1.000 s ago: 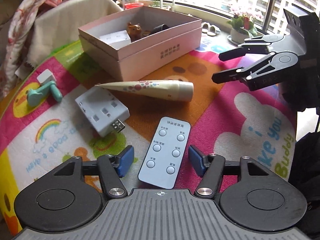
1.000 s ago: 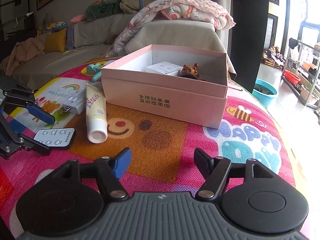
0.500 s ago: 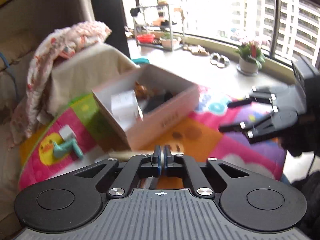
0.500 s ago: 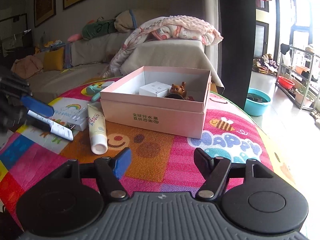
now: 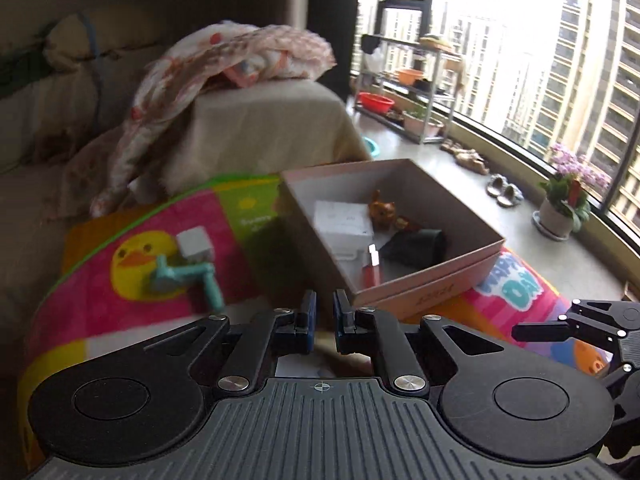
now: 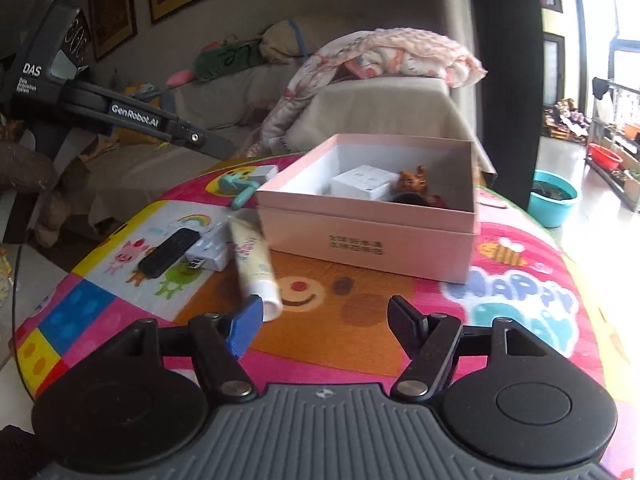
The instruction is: Organize rigid objects
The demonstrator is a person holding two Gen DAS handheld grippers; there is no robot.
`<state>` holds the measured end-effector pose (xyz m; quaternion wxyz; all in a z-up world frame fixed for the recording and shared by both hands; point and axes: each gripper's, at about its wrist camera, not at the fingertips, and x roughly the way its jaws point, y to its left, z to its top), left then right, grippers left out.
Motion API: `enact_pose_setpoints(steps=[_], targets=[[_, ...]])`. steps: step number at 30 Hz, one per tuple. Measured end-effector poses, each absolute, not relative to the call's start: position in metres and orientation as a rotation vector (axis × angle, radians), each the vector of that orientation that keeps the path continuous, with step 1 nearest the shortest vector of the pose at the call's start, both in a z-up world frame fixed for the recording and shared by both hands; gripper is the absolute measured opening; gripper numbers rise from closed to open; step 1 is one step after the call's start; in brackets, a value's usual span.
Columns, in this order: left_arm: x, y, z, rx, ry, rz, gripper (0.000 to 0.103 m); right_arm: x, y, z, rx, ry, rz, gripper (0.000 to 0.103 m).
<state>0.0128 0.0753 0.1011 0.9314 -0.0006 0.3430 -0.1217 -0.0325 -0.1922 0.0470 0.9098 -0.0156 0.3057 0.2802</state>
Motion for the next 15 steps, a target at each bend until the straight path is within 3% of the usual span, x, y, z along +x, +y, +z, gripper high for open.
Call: enact_pose_setpoints(steps=[8,15], targets=[[-0.041,0.188,0.066,-0.279,0.648,0.123,0.014,-0.021,-0.049,0.052,-0.089,0.679,0.802,0.067],[-0.070,0.212,0.051,-0.340,0.606,0.135,0.014,0.015,0.035,0.021,-0.063,0.842,0.649,0.066]])
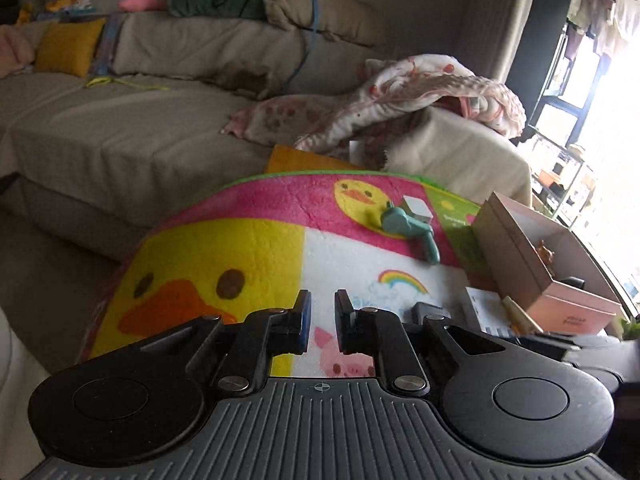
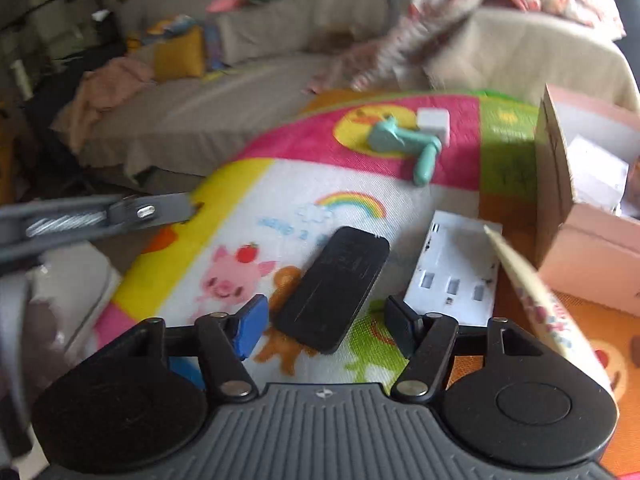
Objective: Organize rigid objects
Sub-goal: 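Grasp the black rectangular device on the mat with the right tool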
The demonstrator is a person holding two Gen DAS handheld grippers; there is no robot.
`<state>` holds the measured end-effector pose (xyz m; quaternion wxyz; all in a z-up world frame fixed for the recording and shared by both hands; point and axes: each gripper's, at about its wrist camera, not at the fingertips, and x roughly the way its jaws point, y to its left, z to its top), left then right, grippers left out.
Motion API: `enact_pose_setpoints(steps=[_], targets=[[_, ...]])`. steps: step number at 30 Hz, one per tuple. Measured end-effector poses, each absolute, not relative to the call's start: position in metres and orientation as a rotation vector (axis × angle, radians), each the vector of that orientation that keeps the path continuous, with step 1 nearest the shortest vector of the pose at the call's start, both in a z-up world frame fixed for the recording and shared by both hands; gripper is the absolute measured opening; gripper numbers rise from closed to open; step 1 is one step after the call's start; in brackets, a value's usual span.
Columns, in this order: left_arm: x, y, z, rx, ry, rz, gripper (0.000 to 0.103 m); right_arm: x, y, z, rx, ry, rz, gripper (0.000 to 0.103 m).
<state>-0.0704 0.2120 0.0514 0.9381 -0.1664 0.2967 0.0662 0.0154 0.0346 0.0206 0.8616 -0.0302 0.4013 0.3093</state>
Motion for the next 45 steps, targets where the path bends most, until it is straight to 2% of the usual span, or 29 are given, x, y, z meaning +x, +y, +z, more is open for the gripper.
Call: enact_pose_setpoints(steps=[3,4,5,6,10,13,14,15,16,20,24,25,27,28,29,32,34,36,42,45], targets=[[-0.077,0.215,0.046,-0.379,0.600,0.115,0.014,0.020,0.050,0.019,-0.112,0.813,0.636,0.062],[-0.080,0.216,0.045,-0.395,0.599,0.109,0.014,0.019,0.054,0.020,-0.145,0.804,0.634,0.049],[-0.081,0.216,0.044,-0.405,0.599,0.104,0.014,0.017,0.057,0.020,-0.194,0.797,0.640,0.042],[-0.082,0.214,0.043,-0.409,0.601,0.093,0.014,0.014,0.056,0.022,-0.230,0.797,0.664,0.040],[-0.081,0.196,0.039,-0.411,0.645,-0.007,0.014,-0.007,0.023,0.037,-0.260,0.841,0.775,0.038],[-0.077,0.168,0.036,-0.394,0.687,-0.134,0.014,-0.025,-0.017,0.063,-0.253,0.790,0.789,0.038],[-0.074,0.156,0.035,-0.380,0.702,-0.183,0.014,-0.028,-0.032,0.074,-0.242,0.768,0.777,0.032],[-0.071,0.144,0.035,-0.365,0.713,-0.229,0.014,-0.030,-0.050,0.089,-0.222,0.738,0.756,0.010],[-0.069,0.131,0.036,-0.350,0.723,-0.275,0.014,-0.028,-0.064,0.102,-0.210,0.722,0.731,0.002],[-0.064,0.081,0.037,-0.261,0.739,-0.389,0.014,-0.004,-0.117,0.145,-0.147,0.601,0.555,0.001],[-0.063,0.054,0.031,-0.193,0.767,-0.394,0.014,0.014,-0.148,0.148,-0.126,0.617,0.529,0.002],[-0.061,0.051,0.029,-0.173,0.780,-0.384,0.014,0.012,-0.152,0.142,-0.137,0.631,0.554,0.006],[-0.060,0.045,0.023,-0.138,0.811,-0.364,0.014,0.005,-0.157,0.122,-0.155,0.692,0.623,0.033],[-0.059,0.043,0.021,-0.118,0.827,-0.358,0.014,0.002,-0.159,0.112,-0.159,0.722,0.656,0.064],[-0.059,0.041,0.020,-0.096,0.833,-0.356,0.014,-0.003,-0.161,0.098,-0.166,0.755,0.681,0.080],[-0.062,0.029,0.024,-0.010,0.836,-0.363,0.016,-0.016,-0.158,0.059,-0.206,0.851,0.689,0.080],[-0.065,0.019,0.023,0.046,0.832,-0.384,0.025,-0.021,-0.158,0.042,-0.185,0.889,0.676,0.080],[-0.070,0.007,0.023,0.131,0.823,-0.418,0.042,-0.026,-0.161,0.035,-0.140,0.909,0.676,0.080],[-0.072,0.013,0.029,0.171,0.869,-0.417,0.042,-0.040,-0.159,0.024,-0.106,0.868,0.613,0.085],[-0.074,0.022,0.029,0.182,0.877,-0.373,0.043,-0.044,-0.149,0.020,-0.109,0.842,0.578,0.093]])
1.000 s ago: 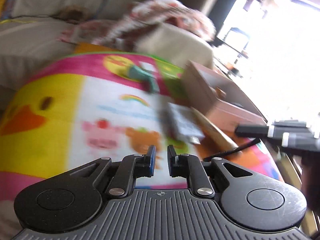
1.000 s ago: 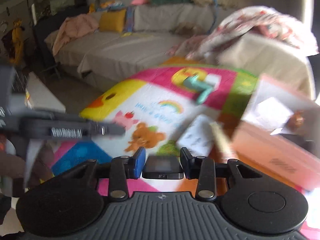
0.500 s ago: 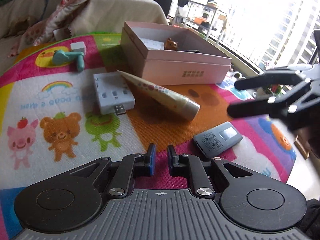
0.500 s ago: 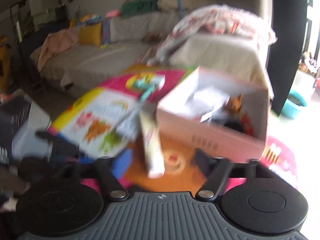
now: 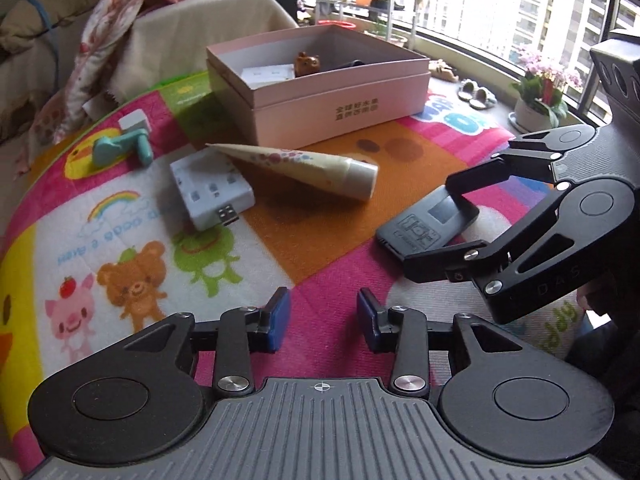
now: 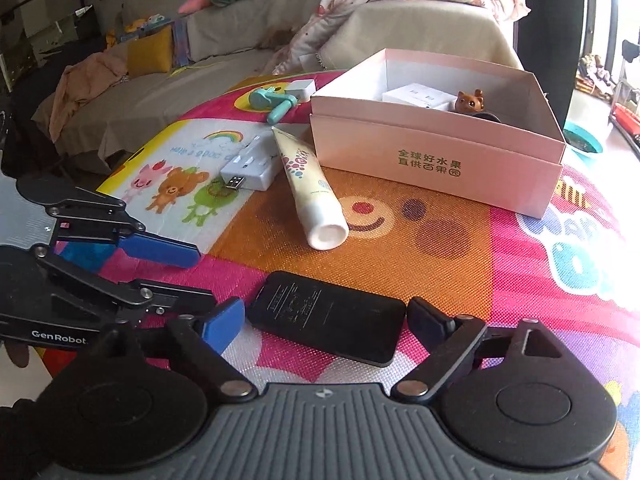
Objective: Organize rigid objects
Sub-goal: 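Grasp the black rectangular device on the mat with the right tool, then drop the black device into the pink box with right tool while left tool grasps teal crank toy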
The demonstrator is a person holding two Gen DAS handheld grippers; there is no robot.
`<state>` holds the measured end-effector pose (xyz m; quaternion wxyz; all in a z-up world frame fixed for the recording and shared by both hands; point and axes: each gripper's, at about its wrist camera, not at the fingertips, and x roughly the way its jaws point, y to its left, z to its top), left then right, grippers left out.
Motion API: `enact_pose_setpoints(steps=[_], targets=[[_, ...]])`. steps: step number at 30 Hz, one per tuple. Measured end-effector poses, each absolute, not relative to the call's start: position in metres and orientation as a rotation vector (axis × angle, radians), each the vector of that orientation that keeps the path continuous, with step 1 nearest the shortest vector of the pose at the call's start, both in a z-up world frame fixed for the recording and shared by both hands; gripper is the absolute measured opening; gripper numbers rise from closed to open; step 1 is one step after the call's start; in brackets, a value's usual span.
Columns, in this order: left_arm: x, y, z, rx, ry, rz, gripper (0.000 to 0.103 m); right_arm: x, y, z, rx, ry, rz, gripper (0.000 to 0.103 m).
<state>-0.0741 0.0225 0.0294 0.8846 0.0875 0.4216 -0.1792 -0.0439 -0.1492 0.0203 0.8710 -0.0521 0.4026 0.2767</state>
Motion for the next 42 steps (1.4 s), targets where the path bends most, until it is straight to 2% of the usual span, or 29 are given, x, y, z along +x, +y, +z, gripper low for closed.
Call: enact_pose_setpoints(steps=[5,8,12,16,23,30,36,42], targets=[[-0.075,0.036,0.029,0.115,0.874,-0.341,0.041,-0.060,-0.129,0.018,-0.275,0.746,0.556,0.090],[-0.071,0.037,0.028,0.078,0.861,-0.334,0.041,-0.062,-0.134,0.029,-0.282,0.713,0.573,0.089],[-0.064,0.038,0.029,0.021,0.850,-0.341,0.041,-0.045,-0.148,0.070,-0.268,0.578,0.513,0.089],[-0.060,0.040,0.033,-0.031,0.821,-0.337,0.041,0.007,-0.156,0.111,-0.254,0.459,0.416,0.089],[-0.037,0.072,0.051,-0.149,0.734,-0.243,0.041,0.090,-0.148,0.114,-0.151,0.524,0.441,0.090],[0.046,0.149,0.062,-0.369,0.630,-0.021,0.039,0.051,-0.127,0.090,-0.281,0.455,0.488,0.090],[0.115,0.179,0.047,-0.611,0.655,0.076,0.039,0.034,-0.115,0.088,-0.353,0.428,0.525,0.090],[0.133,0.165,0.037,-0.464,0.696,0.165,0.039,0.046,-0.111,0.092,-0.304,0.470,0.530,0.090]])
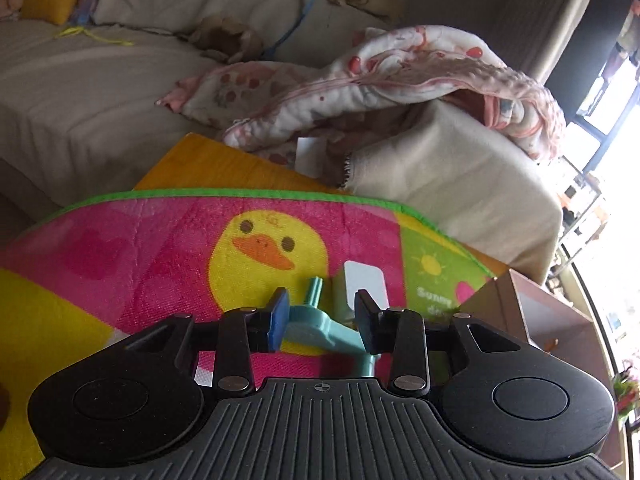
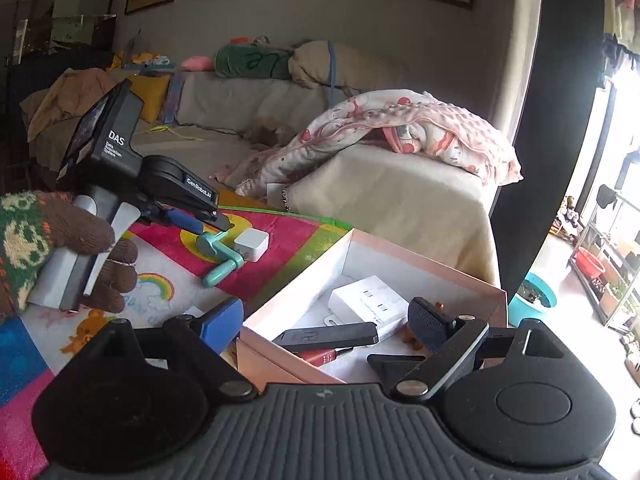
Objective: Organize rigid objects
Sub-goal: 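Drop the black device into the pink box with right tool while left tool grasps teal crank toy, then grasp the white charger plug with the right tool while the left tool lifts the teal toy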
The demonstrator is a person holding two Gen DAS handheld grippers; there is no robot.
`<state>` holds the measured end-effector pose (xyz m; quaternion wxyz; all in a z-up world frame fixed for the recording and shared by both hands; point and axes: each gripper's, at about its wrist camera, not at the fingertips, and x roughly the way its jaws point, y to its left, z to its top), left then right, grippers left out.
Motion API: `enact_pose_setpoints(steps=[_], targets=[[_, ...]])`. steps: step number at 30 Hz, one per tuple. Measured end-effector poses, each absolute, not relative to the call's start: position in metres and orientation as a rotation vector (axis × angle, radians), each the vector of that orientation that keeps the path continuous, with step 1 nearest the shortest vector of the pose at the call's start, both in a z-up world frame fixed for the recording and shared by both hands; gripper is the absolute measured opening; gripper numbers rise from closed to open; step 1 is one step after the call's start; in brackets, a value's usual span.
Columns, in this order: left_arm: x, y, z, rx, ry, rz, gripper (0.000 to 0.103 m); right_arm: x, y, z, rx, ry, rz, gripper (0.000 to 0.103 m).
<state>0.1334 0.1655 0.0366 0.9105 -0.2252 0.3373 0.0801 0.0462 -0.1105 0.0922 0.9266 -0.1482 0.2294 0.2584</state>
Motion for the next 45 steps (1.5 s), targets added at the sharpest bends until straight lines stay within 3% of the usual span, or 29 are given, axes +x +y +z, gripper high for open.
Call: enact_pose_setpoints(steps=[4,9,17,21,23,26,31,35,42,43,45], targets=[[0.126,0.165,0.033,-0.316,0.709,0.196,0.044,0.052,-0.107,0.090,-0.304,0.481,0.527,0.090],[0.102,0.177,0.041,-0.558,0.740,0.056,0.041,0.060,-0.112,0.085,-0.249,0.515,0.508,0.090],[0.153,0.173,0.028,-0.578,0.765,0.169,0.041,0.047,-0.124,0.069,-0.219,0.548,0.520,0.090],[0.169,0.163,0.028,-0.460,0.763,0.179,0.049,0.041,-0.128,0.069,-0.242,0.536,0.522,0.090],[0.167,0.156,0.030,-0.368,0.755,0.148,0.046,0.045,-0.127,0.075,-0.242,0.527,0.519,0.090],[0.150,0.150,0.030,-0.238,0.747,0.054,0.034,0.061,-0.118,0.090,-0.204,0.520,0.523,0.090],[0.106,0.154,0.029,-0.101,0.747,-0.020,0.030,0.117,-0.074,0.114,-0.103,0.612,0.601,0.089],[0.085,0.159,0.030,-0.049,0.770,-0.043,0.031,0.173,-0.018,0.107,-0.067,0.785,0.605,0.073],[0.097,0.181,0.020,-0.235,0.738,-0.056,0.035,0.242,0.065,0.052,-0.136,0.974,0.486,0.068],[0.099,0.181,0.019,-0.238,0.734,-0.058,0.035,0.247,0.072,0.043,-0.158,0.998,0.476,0.064],[0.100,0.180,0.019,-0.236,0.726,-0.055,0.035,0.253,0.080,0.031,-0.193,1.040,0.456,0.040]])
